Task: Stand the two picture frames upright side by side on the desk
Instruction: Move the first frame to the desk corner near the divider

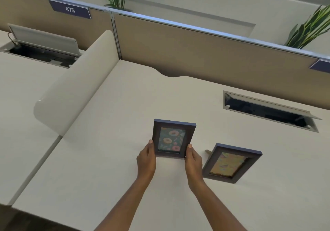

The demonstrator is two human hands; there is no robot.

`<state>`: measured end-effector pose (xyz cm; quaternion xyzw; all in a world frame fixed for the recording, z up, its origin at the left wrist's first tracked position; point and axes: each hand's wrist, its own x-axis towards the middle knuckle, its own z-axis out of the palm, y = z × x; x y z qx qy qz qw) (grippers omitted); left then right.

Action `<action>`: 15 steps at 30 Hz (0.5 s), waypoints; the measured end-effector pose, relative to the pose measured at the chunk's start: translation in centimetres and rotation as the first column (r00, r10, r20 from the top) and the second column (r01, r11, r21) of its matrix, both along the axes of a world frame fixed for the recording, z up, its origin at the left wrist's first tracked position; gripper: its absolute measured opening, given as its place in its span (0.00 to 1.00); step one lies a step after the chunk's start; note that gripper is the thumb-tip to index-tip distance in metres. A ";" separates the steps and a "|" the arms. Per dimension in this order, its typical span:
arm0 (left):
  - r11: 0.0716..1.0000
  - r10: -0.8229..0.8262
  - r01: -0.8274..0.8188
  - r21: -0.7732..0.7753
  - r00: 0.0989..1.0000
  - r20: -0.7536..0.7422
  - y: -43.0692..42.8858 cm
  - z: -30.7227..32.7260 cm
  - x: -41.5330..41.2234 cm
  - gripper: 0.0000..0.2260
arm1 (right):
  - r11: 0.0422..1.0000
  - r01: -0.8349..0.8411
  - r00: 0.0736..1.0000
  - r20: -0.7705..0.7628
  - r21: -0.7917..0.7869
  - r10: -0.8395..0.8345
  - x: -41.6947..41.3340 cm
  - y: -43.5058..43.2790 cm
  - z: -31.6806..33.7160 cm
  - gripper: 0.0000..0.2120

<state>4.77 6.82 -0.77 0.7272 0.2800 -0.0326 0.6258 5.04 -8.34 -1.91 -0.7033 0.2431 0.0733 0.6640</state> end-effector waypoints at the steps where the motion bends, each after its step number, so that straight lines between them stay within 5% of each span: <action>1: 1.000 0.007 -0.007 -0.004 1.000 0.008 0.2 0.1 0.6 0.17 | 1.000 -0.008 1.000 0.001 -0.002 0.008 0.9 0.3 0.0 0.27; 15: 0.977 0.211 -0.211 0.007 0.975 0.066 5.4 0.2 12.8 0.23 | 0.983 -0.183 0.982 0.046 0.004 0.183 15.2 5.9 1.1 0.17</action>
